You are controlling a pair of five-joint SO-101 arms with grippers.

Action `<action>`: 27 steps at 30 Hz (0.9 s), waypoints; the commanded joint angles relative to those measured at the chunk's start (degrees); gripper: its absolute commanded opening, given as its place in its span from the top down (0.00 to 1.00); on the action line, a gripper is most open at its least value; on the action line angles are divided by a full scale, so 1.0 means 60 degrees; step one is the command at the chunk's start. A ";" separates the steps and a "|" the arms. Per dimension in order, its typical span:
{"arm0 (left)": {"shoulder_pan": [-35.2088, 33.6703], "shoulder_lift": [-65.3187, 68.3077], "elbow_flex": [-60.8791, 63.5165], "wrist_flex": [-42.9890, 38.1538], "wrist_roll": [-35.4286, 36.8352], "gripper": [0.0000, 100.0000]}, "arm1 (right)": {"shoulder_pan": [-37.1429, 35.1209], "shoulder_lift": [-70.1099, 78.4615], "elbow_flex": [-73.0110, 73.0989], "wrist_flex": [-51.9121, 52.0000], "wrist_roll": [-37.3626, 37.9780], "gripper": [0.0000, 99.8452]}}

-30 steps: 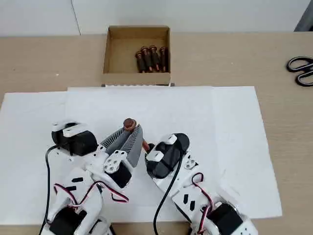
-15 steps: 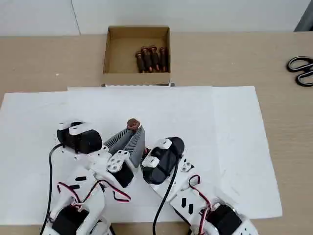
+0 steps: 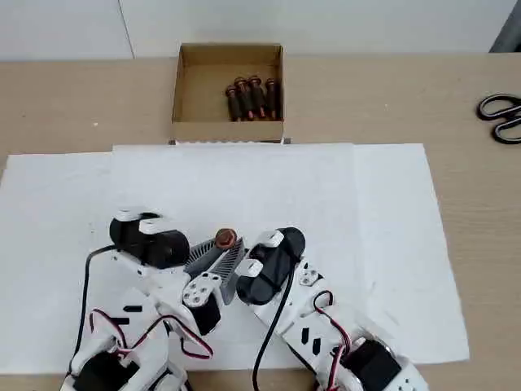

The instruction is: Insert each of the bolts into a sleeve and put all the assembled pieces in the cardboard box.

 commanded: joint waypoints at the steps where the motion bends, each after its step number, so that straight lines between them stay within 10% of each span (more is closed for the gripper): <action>1: 0.0484 0.0044 0.0330 0.0366 -0.0015 0.99 | 0.0242 -0.0154 -0.0630 -0.0784 -0.0044 1.00; 27: -0.0762 0.0000 0.1355 -0.0440 -0.0527 0.93 | 0.0212 -0.0154 -0.0733 -0.0740 -0.0029 1.00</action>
